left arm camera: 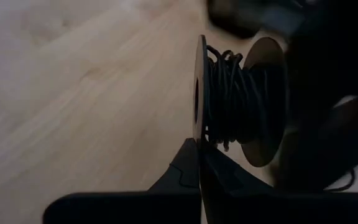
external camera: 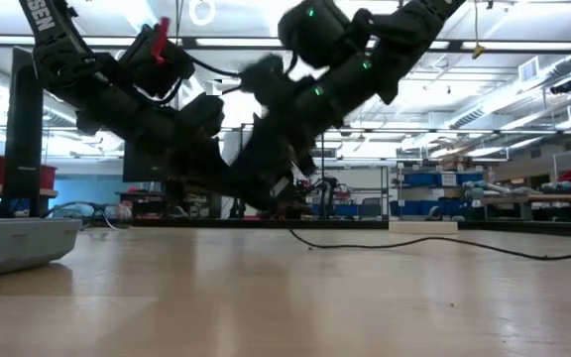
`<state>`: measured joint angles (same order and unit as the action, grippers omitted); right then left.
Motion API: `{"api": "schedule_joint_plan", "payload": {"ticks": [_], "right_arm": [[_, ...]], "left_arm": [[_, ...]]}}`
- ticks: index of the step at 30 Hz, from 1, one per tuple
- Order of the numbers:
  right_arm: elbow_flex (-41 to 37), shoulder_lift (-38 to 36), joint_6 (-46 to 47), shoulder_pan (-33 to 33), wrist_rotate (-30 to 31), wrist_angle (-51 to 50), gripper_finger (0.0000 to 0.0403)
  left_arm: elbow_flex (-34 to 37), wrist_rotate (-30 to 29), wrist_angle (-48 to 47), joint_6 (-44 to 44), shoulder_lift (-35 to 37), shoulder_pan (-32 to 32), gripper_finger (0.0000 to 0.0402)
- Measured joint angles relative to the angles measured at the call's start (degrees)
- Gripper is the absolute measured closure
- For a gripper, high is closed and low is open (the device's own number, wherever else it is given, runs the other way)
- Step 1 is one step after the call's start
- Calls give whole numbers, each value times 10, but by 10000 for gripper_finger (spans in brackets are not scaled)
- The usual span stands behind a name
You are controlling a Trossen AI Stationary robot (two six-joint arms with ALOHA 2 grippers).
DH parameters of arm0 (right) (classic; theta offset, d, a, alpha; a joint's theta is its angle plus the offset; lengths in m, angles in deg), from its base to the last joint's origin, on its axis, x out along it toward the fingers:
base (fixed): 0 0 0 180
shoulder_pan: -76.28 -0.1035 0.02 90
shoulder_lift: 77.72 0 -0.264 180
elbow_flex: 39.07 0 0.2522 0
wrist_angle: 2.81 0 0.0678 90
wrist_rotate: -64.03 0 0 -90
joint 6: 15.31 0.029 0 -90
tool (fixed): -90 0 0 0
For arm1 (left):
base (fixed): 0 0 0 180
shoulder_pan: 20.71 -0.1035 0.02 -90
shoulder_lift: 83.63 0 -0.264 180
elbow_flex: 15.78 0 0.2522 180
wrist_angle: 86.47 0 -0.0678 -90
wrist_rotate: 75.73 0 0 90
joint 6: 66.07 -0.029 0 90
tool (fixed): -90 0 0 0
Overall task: Coil cords
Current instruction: Coil the black wire on the black spool
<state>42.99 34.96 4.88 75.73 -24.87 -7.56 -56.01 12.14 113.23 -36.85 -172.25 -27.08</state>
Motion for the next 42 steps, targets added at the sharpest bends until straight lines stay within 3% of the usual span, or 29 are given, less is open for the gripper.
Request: {"api": "schedule_joint_plan", "payload": {"ticks": [14,22,30,42], "right_arm": [[0,9,28,-2,-1,-224,395],[-2,-5,-2,-19,-19,-231,389],[-3,-39,-10,-52,123,-233,365],[-18,-41,51,-72,137,-217,287]], "left_arm": [[6,35,29,10,0,0,401],[22,32,38,23,0,0,401],[42,33,66,26,0,0,401],[61,37,77,30,0,0,402]]}}
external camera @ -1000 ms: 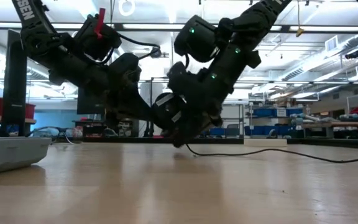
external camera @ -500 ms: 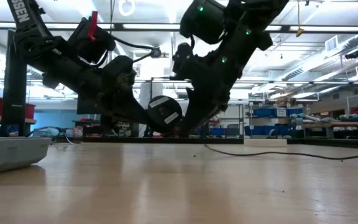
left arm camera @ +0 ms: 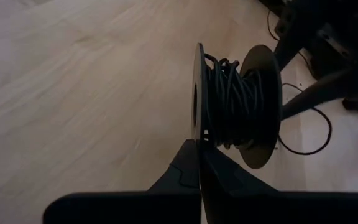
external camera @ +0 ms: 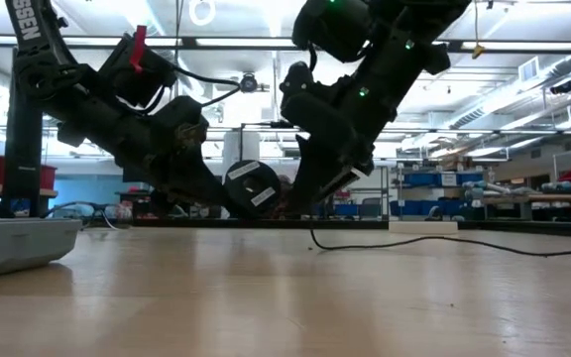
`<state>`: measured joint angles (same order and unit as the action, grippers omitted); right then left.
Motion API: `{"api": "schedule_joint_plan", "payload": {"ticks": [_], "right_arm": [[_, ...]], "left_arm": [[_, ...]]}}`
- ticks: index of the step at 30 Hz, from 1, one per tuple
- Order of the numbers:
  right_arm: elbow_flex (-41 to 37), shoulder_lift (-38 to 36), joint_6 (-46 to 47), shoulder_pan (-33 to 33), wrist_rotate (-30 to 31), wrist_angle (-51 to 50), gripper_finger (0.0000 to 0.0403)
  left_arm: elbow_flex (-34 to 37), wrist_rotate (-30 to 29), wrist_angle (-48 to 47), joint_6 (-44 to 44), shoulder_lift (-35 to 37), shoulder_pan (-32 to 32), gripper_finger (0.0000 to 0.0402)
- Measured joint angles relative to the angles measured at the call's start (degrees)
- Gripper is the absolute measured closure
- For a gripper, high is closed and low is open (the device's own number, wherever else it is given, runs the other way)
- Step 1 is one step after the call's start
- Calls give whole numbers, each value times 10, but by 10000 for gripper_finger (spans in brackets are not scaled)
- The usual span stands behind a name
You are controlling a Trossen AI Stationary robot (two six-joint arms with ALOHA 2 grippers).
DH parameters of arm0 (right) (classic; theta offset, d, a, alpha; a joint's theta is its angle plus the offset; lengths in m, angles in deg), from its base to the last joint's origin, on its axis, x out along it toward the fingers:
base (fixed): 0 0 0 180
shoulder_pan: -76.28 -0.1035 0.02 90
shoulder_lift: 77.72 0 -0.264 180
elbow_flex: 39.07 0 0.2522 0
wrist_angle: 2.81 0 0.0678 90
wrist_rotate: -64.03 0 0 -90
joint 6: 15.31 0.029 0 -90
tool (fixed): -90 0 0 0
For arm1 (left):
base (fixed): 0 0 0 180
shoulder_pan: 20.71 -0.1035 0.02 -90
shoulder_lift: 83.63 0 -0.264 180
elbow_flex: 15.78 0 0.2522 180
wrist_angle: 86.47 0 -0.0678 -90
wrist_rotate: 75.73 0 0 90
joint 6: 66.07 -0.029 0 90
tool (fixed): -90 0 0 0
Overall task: Coil cords
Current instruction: Coil the black wire on the black spool
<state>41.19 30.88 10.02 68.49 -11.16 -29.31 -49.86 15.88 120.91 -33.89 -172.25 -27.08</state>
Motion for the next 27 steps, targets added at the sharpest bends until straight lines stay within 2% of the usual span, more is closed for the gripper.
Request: {"api": "schedule_joint_plan", "payload": {"ticks": [8,15,18,21,24,27], "right_arm": [[-3,-25,5,-19,8,-30,246],[-3,-123,10,-69,93,-112,251],[-18,-171,48,-109,156,-170,252],[-69,-216,127,-162,244,-206,252],[-155,-254,248,-216,368,-186,252],[-260,-268,372,-246,485,-88,252]], "left_arm": [[0,0,-2,-2,0,0,402],[0,0,-2,-5,0,0,402],[0,-6,-1,-14,0,0,402],[0,-7,6,-19,0,0,402],[0,-7,11,-19,0,0,401],[0,-7,18,-19,0,0,402]]}}
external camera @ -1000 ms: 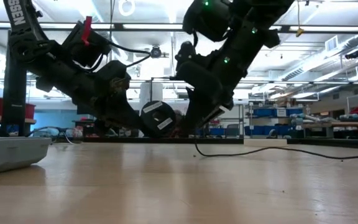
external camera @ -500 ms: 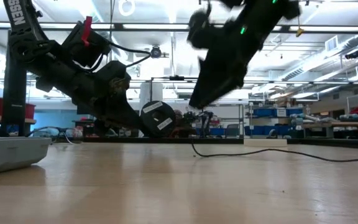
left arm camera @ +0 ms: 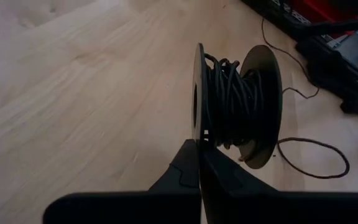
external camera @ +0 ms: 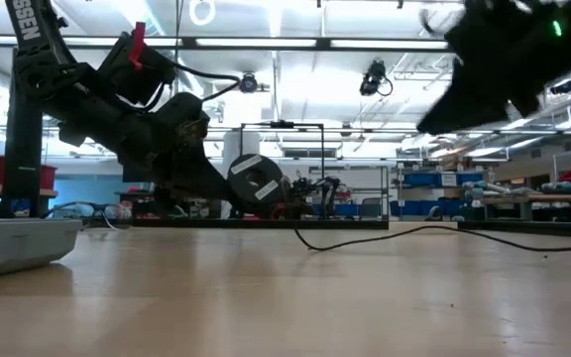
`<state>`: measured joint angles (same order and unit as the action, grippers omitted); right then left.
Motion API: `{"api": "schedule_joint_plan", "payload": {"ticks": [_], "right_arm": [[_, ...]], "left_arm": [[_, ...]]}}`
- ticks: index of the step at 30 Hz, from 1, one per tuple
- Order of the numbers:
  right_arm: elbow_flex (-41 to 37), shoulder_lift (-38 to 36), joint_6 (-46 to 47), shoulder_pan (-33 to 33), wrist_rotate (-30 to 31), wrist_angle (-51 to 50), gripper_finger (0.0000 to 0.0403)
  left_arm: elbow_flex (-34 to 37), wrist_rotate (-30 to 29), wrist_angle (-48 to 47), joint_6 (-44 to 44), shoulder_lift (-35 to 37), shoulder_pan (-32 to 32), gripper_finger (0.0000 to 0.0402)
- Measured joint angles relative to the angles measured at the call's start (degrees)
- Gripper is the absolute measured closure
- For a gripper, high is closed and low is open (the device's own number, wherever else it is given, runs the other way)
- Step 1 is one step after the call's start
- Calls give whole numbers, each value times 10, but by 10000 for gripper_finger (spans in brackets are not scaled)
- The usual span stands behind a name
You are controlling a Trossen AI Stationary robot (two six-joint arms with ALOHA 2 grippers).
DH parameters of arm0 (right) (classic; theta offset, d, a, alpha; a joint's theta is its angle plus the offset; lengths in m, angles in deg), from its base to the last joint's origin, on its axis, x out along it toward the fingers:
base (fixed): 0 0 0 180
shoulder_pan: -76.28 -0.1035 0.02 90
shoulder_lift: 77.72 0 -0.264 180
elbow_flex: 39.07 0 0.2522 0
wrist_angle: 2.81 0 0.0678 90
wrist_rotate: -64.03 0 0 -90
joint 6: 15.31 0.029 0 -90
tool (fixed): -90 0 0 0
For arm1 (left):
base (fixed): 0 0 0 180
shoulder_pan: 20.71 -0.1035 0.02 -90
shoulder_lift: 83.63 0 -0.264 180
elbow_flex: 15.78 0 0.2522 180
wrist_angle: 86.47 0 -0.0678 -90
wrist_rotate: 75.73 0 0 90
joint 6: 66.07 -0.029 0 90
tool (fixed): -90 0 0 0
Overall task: Coil cords
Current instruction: Coil the black wire on the black spool
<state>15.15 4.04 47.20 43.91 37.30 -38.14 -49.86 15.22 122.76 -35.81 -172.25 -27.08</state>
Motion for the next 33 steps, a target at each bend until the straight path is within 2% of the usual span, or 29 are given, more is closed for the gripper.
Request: {"api": "schedule_joint_plan", "payload": {"ticks": [2,4,5,7,9,10,11,13,17,19,24,27,33], "right_arm": [[-69,6,33,11,34,151,252],[-120,33,-10,45,9,365,252],[-140,52,-61,68,-33,474,252],[-153,98,-193,118,-169,671,252],[-147,137,-301,161,-301,805,252],[-139,151,-341,178,-356,840,252],[-130,159,-369,192,-395,853,252],[-114,164,-391,212,-434,828,252],[-95,163,-378,225,-444,679,252],[-85,162,-360,220,-457,636,252],[-63,165,-354,197,-470,626,252],[-38,165,-372,183,-469,577,252],[-22,165,-402,185,-477,538,252]], "left_arm": [[0,0,0,0,0,0,402],[0,0,5,-1,0,0,402],[0,-1,6,-1,0,0,402],[0,-2,8,-2,0,0,402],[-1,-2,12,-2,0,0,402],[-1,-2,11,-2,0,0,402],[0,-2,9,-2,0,0,402],[0,-2,8,-2,0,0,402],[0,-2,2,-2,0,0,402],[0,-3,-2,-2,0,0,401],[0,-23,-3,-2,0,0,402],[0,-54,-3,-2,0,0,402],[0,-89,-1,-2,0,0,402]]}}
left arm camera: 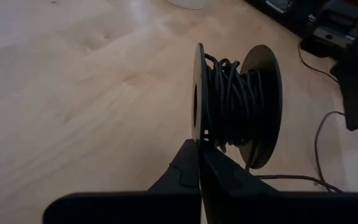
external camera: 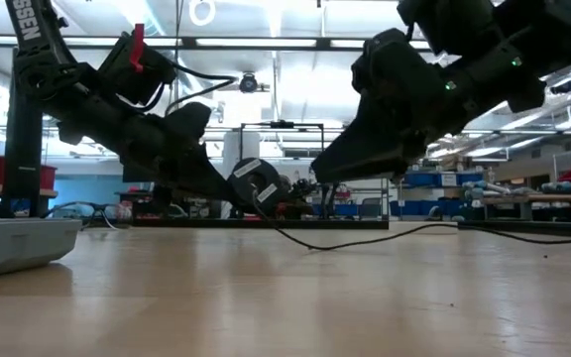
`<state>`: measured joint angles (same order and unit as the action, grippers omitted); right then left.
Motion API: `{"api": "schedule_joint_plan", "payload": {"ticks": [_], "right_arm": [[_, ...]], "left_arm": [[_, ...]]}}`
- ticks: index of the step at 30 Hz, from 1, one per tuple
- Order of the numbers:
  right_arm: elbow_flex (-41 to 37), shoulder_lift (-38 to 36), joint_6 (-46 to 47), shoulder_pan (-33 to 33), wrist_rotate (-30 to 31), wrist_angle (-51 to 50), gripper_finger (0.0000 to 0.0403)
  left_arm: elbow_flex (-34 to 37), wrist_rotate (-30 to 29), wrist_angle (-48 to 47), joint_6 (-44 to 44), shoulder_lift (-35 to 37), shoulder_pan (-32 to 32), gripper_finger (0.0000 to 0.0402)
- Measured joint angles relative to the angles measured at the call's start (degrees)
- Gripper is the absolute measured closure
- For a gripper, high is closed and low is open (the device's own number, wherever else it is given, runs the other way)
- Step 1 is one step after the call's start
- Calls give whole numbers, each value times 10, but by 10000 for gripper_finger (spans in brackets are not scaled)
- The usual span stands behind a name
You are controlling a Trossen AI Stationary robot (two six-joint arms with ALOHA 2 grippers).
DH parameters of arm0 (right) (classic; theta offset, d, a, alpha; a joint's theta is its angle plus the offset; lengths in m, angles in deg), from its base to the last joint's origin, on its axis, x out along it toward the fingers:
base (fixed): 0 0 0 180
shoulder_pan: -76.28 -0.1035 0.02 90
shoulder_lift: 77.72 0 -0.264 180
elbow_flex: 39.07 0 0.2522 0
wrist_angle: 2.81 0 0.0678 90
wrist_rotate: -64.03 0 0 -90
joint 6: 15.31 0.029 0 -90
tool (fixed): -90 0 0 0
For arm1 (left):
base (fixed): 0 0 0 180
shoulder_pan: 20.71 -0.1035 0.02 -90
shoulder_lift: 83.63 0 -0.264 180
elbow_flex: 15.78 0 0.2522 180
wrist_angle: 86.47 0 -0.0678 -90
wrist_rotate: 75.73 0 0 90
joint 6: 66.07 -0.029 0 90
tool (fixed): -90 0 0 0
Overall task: Coil cords
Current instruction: Coil the black wire on the black spool
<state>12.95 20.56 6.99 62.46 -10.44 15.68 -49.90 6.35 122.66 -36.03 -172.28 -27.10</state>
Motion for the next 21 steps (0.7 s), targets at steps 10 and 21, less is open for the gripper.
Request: {"api": "schedule_joint_plan", "payload": {"ticks": [10,21], "right_arm": [[63,96,-14,17,-46,3,252],[186,153,4,29,-86,-202,315]], "left_arm": [[0,-36,-2,0,0,0,402],[0,-15,-22,-13,0,0,402]]}}
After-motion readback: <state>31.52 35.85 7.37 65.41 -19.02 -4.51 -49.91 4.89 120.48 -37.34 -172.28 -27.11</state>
